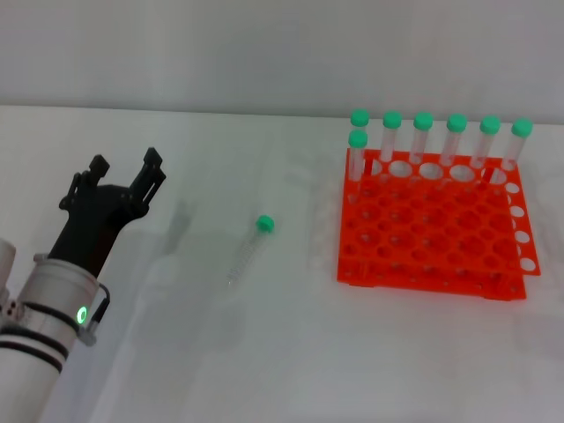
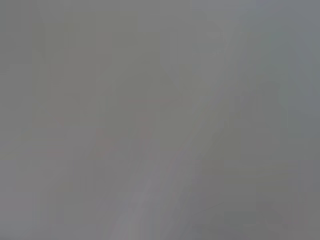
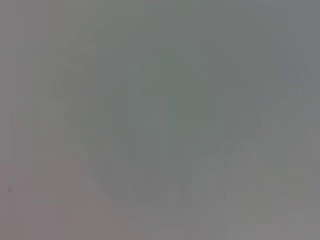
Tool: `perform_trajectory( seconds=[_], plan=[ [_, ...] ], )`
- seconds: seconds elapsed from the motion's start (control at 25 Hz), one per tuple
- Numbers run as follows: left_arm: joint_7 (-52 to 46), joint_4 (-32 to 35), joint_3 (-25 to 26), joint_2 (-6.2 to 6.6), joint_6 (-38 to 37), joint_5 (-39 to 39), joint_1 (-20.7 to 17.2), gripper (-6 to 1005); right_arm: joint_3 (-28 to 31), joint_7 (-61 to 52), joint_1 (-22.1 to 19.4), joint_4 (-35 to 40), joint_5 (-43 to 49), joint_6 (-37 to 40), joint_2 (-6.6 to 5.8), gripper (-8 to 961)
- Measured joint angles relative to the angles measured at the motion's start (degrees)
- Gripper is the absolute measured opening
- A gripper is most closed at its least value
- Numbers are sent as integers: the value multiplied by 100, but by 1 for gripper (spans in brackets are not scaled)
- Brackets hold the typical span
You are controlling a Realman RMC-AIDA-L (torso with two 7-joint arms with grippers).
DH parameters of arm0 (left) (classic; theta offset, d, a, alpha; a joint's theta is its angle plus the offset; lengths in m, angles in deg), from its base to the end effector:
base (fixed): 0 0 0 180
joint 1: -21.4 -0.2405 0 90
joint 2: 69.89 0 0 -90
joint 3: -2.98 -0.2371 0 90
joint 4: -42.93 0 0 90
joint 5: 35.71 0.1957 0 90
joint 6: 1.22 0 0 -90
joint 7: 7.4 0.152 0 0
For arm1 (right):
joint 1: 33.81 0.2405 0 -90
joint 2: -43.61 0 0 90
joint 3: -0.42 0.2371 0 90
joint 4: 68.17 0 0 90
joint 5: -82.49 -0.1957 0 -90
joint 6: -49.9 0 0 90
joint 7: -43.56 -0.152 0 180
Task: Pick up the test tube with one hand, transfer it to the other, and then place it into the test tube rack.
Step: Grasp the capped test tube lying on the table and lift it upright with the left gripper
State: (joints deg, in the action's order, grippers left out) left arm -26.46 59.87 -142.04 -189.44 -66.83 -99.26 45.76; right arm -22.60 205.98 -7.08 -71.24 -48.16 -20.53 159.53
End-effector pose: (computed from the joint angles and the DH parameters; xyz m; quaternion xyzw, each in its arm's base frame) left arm -0.2784 0.3221 -0.0234 -0.6549 -0.3424 -0.4005 0.5418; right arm 0.3454 0.3209 0.0550 -0.6139 0.2880 0.3127 0.6652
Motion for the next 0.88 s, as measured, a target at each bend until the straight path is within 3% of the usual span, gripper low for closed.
perform_trajectory(
  seconds=[0.2,0.28,0.44,0.64,0.72,0.76,0.88],
  plan=[
    [-331,-22,455,62,470,20,253,860,6,0,-33,6,-27,0,-1,814],
    [-796,-99,604,171,713,196,403,860,9,0,-42,11,-36,0,-7,814],
    [-2875,-525,605,692,843,1371,837,860,9,0,-45,41,-38,-8,-16,813],
    [-6079,-1531,564,1378,632,3581,1623,860,9,0,-23,78,-39,-18,-18,813],
    [-7339,-2237,507,1559,184,4651,2060,860,8,0,-12,79,-38,-24,-18,813],
    [-7641,-2444,440,1593,-33,4889,2190,860,8,0,-11,81,-38,-25,-18,813],
    [-8594,-3319,-524,1684,-918,5467,2771,860,8,0,14,87,-39,-25,-18,813]
  ],
)
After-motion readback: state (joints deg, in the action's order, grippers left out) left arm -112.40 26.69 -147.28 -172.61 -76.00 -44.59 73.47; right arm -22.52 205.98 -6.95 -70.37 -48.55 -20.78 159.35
